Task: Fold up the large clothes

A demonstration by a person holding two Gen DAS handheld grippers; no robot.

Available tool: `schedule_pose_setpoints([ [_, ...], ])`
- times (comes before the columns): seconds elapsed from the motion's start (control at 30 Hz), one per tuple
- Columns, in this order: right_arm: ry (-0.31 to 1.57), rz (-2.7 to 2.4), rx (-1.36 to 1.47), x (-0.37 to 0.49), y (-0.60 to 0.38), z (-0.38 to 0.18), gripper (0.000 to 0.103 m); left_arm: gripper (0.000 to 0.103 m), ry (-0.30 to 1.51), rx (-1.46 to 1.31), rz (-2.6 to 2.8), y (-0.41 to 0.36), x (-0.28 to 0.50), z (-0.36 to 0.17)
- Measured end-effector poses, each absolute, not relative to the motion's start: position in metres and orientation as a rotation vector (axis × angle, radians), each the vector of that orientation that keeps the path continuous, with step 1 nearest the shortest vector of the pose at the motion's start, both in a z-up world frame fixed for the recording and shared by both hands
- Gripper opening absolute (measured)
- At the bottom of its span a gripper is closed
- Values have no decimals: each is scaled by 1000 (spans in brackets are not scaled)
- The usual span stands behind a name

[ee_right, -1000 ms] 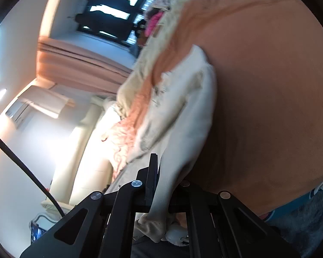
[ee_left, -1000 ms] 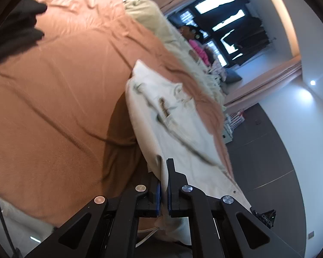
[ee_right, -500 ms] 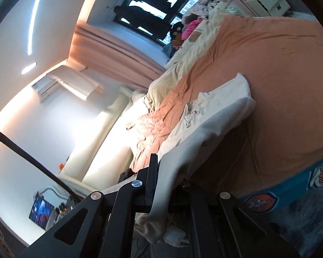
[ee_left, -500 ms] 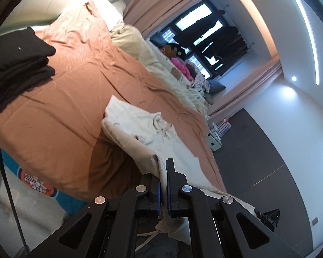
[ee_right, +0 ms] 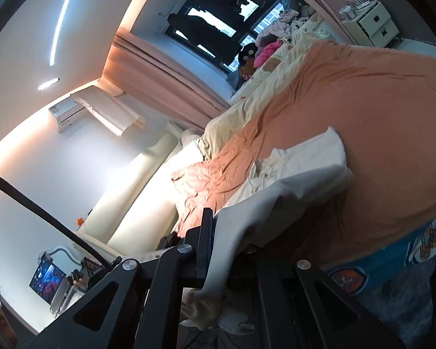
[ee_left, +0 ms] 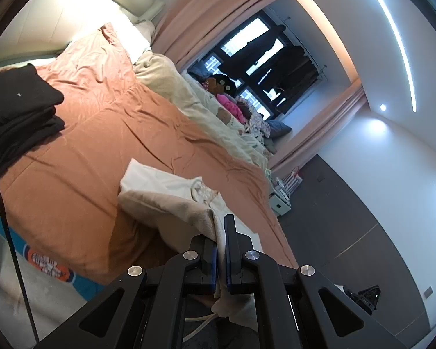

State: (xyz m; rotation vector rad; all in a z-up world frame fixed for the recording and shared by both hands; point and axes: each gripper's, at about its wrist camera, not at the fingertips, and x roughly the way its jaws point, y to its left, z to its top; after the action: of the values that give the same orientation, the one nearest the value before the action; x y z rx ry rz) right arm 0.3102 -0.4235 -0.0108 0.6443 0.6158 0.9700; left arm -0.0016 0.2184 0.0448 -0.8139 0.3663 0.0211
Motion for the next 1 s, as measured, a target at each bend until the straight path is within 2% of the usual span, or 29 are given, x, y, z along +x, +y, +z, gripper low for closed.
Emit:
schedule_pose_setpoints([
  [0.6, 593, 828, 590, 423, -339, 12, 2, 4, 381, -757, 141, 270, 155, 62],
  [1.0, 671, 749, 562, 492, -272, 1, 2, 4, 492, -785, 204, 314, 256, 0],
])
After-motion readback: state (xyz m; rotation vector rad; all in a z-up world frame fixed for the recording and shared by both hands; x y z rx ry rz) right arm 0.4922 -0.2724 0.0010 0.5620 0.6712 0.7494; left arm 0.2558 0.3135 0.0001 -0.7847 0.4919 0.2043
